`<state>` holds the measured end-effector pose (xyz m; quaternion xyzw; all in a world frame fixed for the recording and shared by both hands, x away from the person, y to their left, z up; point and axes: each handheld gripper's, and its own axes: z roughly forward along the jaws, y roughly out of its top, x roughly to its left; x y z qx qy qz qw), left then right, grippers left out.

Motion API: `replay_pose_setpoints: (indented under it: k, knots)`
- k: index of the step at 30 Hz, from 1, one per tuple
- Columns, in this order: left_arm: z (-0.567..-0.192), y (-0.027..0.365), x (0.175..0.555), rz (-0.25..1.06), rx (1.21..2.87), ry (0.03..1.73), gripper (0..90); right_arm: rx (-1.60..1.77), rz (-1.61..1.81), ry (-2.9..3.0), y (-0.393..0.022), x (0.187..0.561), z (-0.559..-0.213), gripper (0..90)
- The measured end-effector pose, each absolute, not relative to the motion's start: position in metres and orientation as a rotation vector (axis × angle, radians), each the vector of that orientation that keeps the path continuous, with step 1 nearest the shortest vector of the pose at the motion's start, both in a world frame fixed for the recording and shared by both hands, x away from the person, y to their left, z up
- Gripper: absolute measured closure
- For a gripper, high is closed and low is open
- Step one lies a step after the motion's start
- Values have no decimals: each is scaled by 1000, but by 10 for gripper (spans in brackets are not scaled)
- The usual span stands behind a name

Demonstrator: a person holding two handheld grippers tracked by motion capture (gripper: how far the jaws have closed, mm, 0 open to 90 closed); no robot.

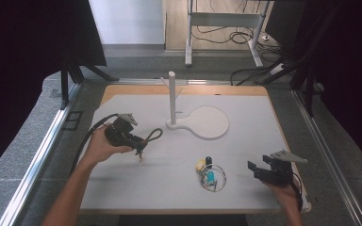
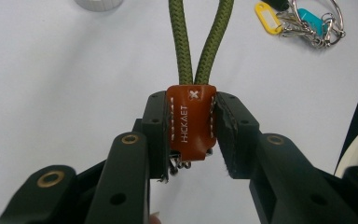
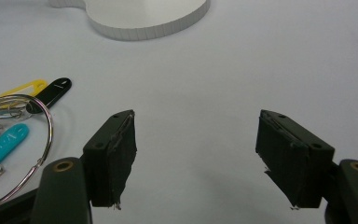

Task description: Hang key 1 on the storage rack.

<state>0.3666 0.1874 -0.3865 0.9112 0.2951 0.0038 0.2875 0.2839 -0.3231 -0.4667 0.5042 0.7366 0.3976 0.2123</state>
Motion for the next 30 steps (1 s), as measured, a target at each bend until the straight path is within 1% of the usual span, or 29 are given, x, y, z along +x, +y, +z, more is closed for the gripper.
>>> replay_pose_setpoints:
  k: [6,16,30]
  knots:
    - [-380,187,374,26,2452,798,671,1399,1098,2050,-323,284,-467,289]
    - [-358,191,390,46,2453,806,671,1401,1097,2056,-323,285,-468,289]
    - [-337,198,412,45,2411,834,671,1407,1091,2055,-323,285,-470,290]
